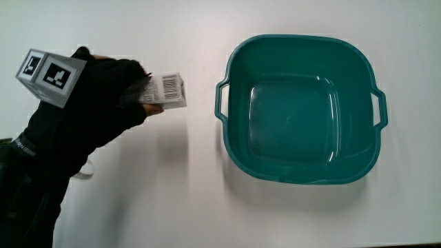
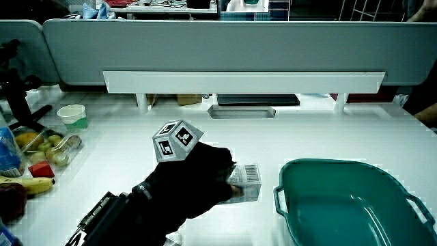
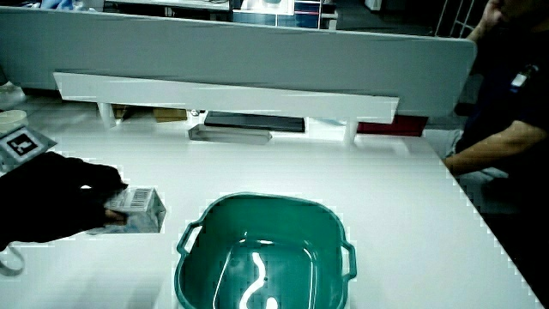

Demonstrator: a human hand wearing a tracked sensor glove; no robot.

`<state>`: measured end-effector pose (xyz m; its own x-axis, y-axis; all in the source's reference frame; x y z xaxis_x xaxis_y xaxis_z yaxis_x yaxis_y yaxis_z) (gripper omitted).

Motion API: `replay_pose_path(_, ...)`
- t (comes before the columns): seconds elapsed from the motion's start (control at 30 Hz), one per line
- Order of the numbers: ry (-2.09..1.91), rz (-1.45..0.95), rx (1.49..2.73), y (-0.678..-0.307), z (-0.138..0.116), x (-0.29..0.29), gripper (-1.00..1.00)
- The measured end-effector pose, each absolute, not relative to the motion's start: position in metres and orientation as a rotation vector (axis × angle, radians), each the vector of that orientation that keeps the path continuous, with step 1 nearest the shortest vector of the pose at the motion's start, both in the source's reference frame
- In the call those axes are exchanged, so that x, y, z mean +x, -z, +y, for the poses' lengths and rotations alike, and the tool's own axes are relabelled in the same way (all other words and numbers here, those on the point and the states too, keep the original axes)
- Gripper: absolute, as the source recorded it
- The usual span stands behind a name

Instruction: Place milk on desk

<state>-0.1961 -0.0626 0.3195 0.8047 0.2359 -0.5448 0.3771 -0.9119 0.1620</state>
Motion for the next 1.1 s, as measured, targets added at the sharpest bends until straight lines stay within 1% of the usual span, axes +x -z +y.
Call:
replay_pose_path(0.07, 0.785, 0.45, 2.72, -0.327, -0.062, -0.201, 0.0)
replay_pose_path(0.1, 0.734, 0.449, 2.742, -0.327, -0.062, -0.202, 0.0)
replay_pose_path(0.27, 0.787, 0.37, 2.7, -0.346, -0.063, -0.212, 0.0)
replay_pose_path(0.33, 0.738, 0.382, 2.719, -0.35, -0.063, -0.214, 0.0)
replay_pose_path(0.73, 0.808, 0.283, 2.631, -0.385, -0.067, -0.231, 0.0)
replay_pose_path(0.77, 0.812, 0.248, 2.608, -0.387, -0.067, -0.232, 0.0)
replay_pose_path(0.8, 0.821, 0.279, 2.559, -0.402, -0.069, -0.241, 0.0)
replay_pose_path(0.83, 0.831, 0.256, 2.602, -0.39, -0.069, -0.234, 0.0)
replay_pose_path(0.87, 0.887, 0.274, 2.568, -0.394, -0.069, -0.236, 0.0)
replay_pose_path(0.9, 0.813, 0.252, 2.558, -0.405, -0.07, -0.243, 0.0)
replay_pose_path(0.93, 0.842, 0.236, 2.549, -0.4, -0.069, -0.24, 0.0)
replay_pose_path(1.1, 0.855, 0.21, 2.533, -0.404, -0.071, -0.243, 0.0)
